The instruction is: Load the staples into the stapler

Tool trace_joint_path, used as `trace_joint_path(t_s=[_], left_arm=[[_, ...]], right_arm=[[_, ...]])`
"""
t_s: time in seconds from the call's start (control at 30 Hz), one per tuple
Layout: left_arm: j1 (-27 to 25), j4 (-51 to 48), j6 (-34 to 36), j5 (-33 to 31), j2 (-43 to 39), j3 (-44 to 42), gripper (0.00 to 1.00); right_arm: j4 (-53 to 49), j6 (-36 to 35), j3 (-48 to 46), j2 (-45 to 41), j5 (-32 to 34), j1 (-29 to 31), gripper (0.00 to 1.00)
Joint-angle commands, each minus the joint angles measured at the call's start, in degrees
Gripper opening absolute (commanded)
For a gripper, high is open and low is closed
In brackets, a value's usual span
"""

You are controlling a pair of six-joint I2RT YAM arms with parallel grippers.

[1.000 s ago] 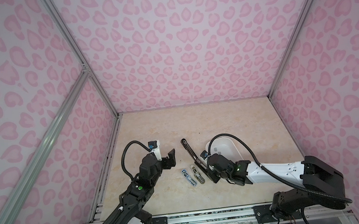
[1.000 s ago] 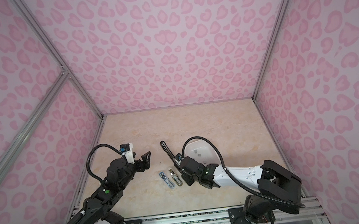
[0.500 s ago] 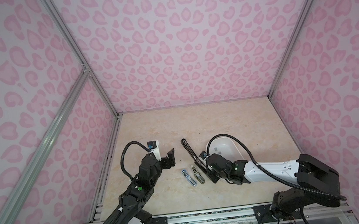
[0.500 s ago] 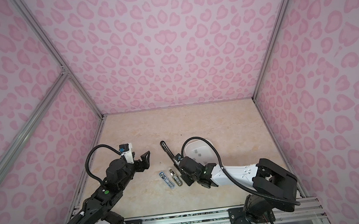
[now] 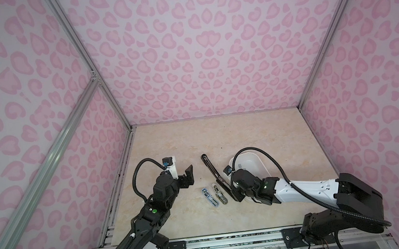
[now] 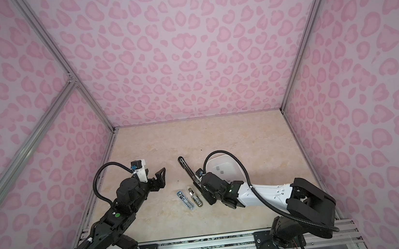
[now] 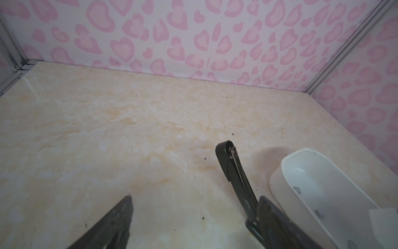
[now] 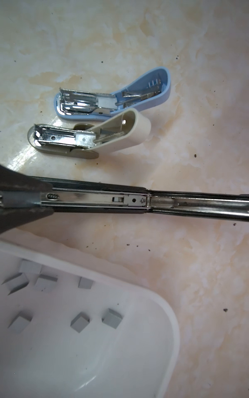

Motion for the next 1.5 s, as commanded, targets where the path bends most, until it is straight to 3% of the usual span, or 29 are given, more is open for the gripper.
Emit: trace_joint_path(t_s=[0.0, 1.47], left_arm=[[0.08, 0.85, 0.35, -0.62, 0.34, 0.27, 0.90], [0.08, 0.63, 0.57, -0.56, -0.70, 0.31, 0.90]], right_arm=[[0.80, 0.08, -0.45, 0.26, -0.52, -0.47, 0.09], [-0.47, 1.63, 0.93, 3.35, -2.03, -0.57, 0.08]])
